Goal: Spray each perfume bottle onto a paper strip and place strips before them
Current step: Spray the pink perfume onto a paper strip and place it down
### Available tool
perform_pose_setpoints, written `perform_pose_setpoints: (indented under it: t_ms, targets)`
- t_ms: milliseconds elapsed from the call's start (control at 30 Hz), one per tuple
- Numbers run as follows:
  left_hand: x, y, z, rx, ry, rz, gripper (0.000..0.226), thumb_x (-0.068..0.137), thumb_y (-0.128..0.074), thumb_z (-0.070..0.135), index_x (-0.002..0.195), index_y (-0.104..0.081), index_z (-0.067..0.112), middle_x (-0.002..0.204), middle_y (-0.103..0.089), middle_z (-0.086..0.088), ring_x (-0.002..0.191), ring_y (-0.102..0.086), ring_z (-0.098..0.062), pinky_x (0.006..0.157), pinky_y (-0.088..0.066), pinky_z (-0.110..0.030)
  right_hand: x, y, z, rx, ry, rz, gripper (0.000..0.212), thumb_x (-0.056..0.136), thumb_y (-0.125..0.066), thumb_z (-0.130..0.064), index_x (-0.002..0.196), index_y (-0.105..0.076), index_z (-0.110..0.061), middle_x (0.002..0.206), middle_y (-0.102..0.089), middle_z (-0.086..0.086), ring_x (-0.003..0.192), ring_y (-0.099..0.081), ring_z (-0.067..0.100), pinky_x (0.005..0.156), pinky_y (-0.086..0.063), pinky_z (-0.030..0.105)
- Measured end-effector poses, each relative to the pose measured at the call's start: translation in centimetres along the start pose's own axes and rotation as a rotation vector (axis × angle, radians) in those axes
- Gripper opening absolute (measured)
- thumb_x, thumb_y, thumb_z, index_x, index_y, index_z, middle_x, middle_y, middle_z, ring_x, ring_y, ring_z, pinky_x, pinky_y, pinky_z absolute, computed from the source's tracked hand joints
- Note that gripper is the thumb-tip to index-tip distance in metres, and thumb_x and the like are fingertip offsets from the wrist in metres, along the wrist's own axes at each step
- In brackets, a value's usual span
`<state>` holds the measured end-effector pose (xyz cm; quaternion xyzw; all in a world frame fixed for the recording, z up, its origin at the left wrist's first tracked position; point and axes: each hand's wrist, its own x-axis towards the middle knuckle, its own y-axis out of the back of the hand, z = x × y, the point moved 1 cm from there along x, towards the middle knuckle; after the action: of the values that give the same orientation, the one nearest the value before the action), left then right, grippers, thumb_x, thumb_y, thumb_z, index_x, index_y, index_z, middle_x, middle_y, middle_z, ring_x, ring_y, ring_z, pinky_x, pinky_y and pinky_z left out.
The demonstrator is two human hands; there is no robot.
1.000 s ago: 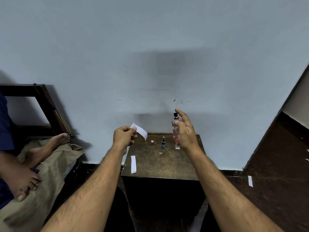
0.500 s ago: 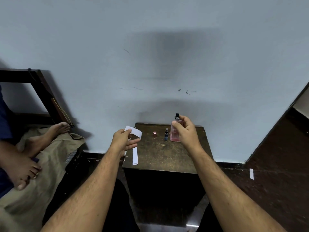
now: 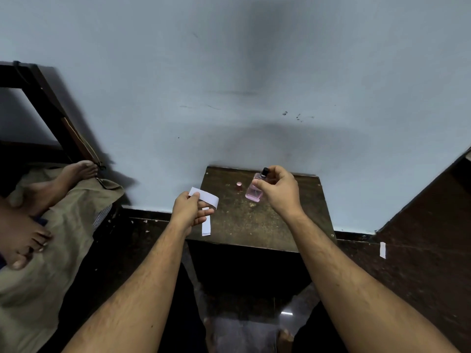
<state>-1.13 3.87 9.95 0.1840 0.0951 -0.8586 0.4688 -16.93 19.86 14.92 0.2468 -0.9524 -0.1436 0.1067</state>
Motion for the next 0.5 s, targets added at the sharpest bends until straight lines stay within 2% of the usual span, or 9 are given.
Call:
perform_pose_setpoints:
  t_ms: [167,267,400,500]
  targets:
    - [2.0,-0.2,-2.0,0.015,0.024,0.018,0.017,0.104,-0.037,0.025,0.108,-0.050,0.015,0.088,-0.071,-0.008,0.052,-0.069,-0.011,0.048,-0.048,-0.022,2.3,-2.9,1.7,-0.162,0.011,-0.072,0.028,0.072,-0.083,-0.018,0.096,-0.068,-0.017,0.089,-0.071,-0.005,0.085,-0.066,0.013,0.084,-0.056,0.036]
    - [3.3,-0.1,-3.2,0.027,0.028,0.027,0.016,0.103,-0.041,0.024,0.106,-0.052,0.013,0.088,-0.070,-0.011,0.048,-0.065,-0.010,0.047,-0.045,-0.023,3.6,-4.4,2.8,-0.247,0.011,-0.114,0.033,0.073,-0.082,-0.018,0.103,-0.069,-0.015,0.093,-0.069,-0.006,0.088,-0.065,0.011,0.085,-0.053,0.029]
    - [4.5,0.0,-4.4,0.038,0.013,0.040,0.015,0.102,-0.044,0.022,0.105,-0.055,0.012,0.075,-0.066,-0.006,0.044,-0.058,-0.012,0.043,-0.040,-0.022,5.0,-6.5,4.4,-0.336,0.011,-0.147,0.032,0.074,-0.082,-0.017,0.104,-0.068,-0.016,0.093,-0.067,-0.008,0.085,-0.061,0.008,0.080,-0.047,0.020]
    - [5.4,-0.2,-4.8,0.073,-0.007,0.034,0.014,0.101,-0.045,0.021,0.099,-0.055,0.012,0.067,-0.065,-0.002,0.040,-0.051,-0.011,0.045,-0.037,-0.023,6.1,-8.4,5.7,-0.386,0.003,-0.180,0.029,0.075,-0.081,-0.017,0.101,-0.068,-0.018,0.092,-0.067,-0.007,0.088,-0.062,0.012,0.081,-0.048,0.023]
